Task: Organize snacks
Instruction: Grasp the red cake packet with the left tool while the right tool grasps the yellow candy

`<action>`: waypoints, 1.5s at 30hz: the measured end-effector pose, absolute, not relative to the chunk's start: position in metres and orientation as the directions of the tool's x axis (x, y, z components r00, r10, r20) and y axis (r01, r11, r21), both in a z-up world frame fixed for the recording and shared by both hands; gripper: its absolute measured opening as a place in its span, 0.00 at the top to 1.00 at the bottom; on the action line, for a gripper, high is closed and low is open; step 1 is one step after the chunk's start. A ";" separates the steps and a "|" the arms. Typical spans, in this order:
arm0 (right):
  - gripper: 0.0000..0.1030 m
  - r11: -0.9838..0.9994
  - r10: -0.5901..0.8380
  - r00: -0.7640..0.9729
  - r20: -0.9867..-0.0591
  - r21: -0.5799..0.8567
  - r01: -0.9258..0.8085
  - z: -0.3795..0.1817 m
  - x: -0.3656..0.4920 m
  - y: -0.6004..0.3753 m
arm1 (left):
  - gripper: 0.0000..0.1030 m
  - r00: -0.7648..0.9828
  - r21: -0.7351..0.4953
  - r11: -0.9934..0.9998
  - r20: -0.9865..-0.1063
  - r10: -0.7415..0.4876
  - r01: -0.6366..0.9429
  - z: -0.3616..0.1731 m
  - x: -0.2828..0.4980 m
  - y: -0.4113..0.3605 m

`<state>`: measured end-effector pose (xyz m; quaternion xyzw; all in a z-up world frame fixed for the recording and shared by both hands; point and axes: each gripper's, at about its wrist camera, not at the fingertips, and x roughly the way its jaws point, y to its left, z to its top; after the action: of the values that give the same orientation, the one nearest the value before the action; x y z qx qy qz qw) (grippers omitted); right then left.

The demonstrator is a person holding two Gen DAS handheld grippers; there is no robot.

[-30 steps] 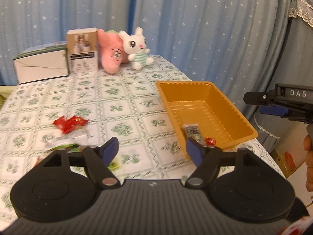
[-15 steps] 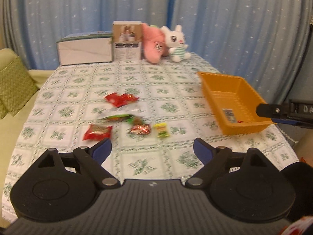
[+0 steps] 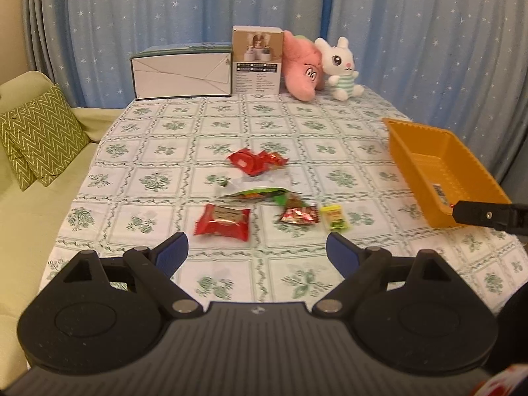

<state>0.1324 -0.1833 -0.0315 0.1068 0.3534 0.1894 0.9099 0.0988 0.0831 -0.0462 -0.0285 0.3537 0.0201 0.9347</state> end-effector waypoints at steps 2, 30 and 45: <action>0.37 0.905 0.423 0.667 -0.613 0.318 -0.282 -0.037 0.138 -0.175 | 0.13 0.744 -0.032 0.998 -0.667 0.025 -0.061 -0.050 0.105 0.090; 0.67 0.904 0.407 0.585 -0.701 0.218 -0.367 -0.127 0.237 -0.080 | 0.15 0.700 0.023 0.999 -0.713 0.034 -0.025 -0.115 0.187 0.124; 0.79 0.908 0.359 0.599 -0.716 0.118 -0.402 -0.136 0.237 -0.066 | 0.16 0.687 0.004 1.000 -0.726 0.023 -0.030 -0.127 0.195 0.123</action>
<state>0.2374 -0.0660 -0.1361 -0.0277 0.3942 0.2129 0.8936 0.1951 0.1229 -0.1266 -0.0041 0.3953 0.0145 0.9184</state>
